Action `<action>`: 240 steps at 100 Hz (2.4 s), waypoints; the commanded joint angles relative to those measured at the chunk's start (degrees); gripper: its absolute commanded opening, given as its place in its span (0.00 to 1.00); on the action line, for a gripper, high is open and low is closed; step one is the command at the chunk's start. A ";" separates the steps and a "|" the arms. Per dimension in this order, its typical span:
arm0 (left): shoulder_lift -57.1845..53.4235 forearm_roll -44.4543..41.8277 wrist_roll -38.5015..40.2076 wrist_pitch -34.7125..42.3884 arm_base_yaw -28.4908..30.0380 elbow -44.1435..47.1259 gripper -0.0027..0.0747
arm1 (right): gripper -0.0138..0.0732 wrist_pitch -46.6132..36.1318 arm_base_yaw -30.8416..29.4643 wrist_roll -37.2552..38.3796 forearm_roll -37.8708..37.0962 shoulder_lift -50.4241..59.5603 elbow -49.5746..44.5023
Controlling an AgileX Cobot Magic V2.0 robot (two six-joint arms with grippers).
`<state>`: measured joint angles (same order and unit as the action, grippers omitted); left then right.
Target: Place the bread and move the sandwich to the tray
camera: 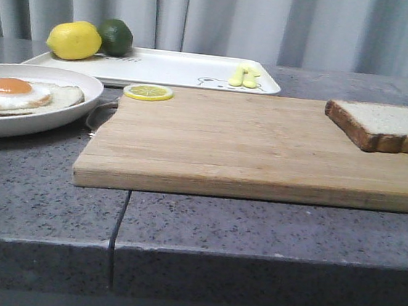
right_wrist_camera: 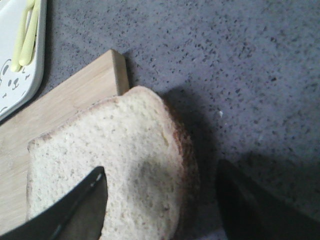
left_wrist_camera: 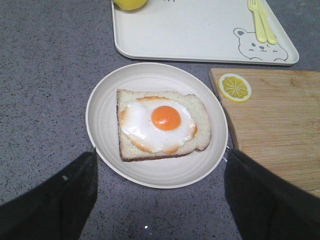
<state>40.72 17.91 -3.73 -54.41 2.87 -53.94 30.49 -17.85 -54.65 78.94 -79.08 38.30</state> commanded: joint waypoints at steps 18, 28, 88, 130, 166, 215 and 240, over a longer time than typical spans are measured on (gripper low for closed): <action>0.26 1.58 -0.16 3.23 0.13 -1.99 0.67 | 0.71 3.28 -0.34 -2.22 3.64 -0.87 1.59; 0.26 1.58 -0.16 3.23 0.13 -1.99 0.67 | 0.71 3.34 -0.34 -2.27 3.86 -0.94 1.59; 0.26 1.58 -0.16 3.23 0.13 -1.99 0.67 | 0.70 6.68 -0.34 -3.72 6.29 -4.88 1.59; 0.26 1.58 -0.16 3.23 0.13 -1.99 0.67 | 0.31 5.76 -0.34 -3.72 6.29 -4.88 1.59; 0.26 1.58 -0.16 3.23 0.13 -1.99 0.67 | 0.09 6.00 -0.34 -3.72 6.29 -2.76 1.78; 0.26 1.58 -0.16 3.23 0.13 -1.99 0.67 | 0.09 8.13 6.50 6.07 7.69 10.30 9.46; 0.26 1.58 -0.16 3.23 0.13 -1.99 0.67 | 0.09 -4.10 20.90 5.08 20.13 10.23 10.45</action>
<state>40.72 17.91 -3.73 -54.41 2.87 -53.94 30.94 -0.92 -48.48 92.04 -70.47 46.63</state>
